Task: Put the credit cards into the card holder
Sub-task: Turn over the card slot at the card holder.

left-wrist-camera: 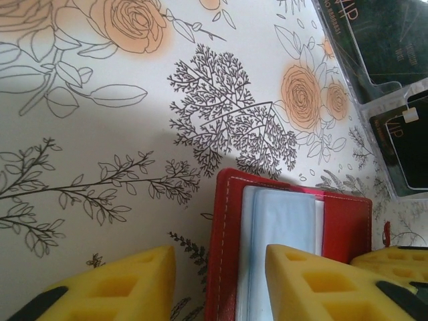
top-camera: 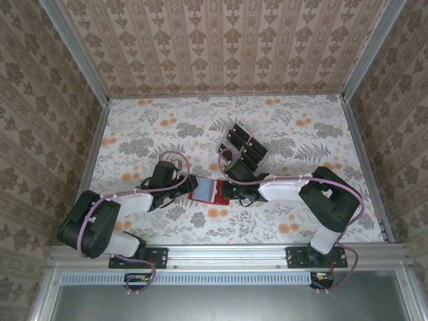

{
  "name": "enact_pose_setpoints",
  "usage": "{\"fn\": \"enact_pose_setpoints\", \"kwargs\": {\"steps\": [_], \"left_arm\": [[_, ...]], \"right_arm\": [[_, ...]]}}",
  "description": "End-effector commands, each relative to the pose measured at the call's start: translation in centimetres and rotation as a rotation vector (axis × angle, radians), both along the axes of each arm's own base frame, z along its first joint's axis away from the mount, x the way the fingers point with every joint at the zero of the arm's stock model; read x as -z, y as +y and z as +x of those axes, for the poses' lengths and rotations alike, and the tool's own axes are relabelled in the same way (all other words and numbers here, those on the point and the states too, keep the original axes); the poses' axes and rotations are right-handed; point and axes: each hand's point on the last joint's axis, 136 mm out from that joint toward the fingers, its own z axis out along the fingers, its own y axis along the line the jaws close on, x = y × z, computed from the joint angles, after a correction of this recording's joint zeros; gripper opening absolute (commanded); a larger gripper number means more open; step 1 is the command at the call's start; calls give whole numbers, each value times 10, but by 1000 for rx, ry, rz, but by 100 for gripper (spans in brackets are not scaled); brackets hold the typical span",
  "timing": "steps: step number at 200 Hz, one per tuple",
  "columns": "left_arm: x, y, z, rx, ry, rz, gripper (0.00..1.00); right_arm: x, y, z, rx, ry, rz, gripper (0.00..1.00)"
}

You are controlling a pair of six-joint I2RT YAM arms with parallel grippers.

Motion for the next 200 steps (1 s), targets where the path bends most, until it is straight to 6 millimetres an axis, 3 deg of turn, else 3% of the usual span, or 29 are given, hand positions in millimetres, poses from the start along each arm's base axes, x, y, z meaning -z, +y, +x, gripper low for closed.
{"fn": "enact_pose_setpoints", "kwargs": {"steps": [1, 117, 200], "left_arm": [[-8, -2, 2, 3, -29, -47, 36], [-23, -5, 3, 9, -76, -99, 27], [-25, -8, 4, 10, -83, -125, 13]], "right_arm": [[57, -41, -28, 32, 140, -176, 0], [58, -42, -28, 32, 142, -180, 0], [59, -43, -29, 32, 145, -182, 0]]}}
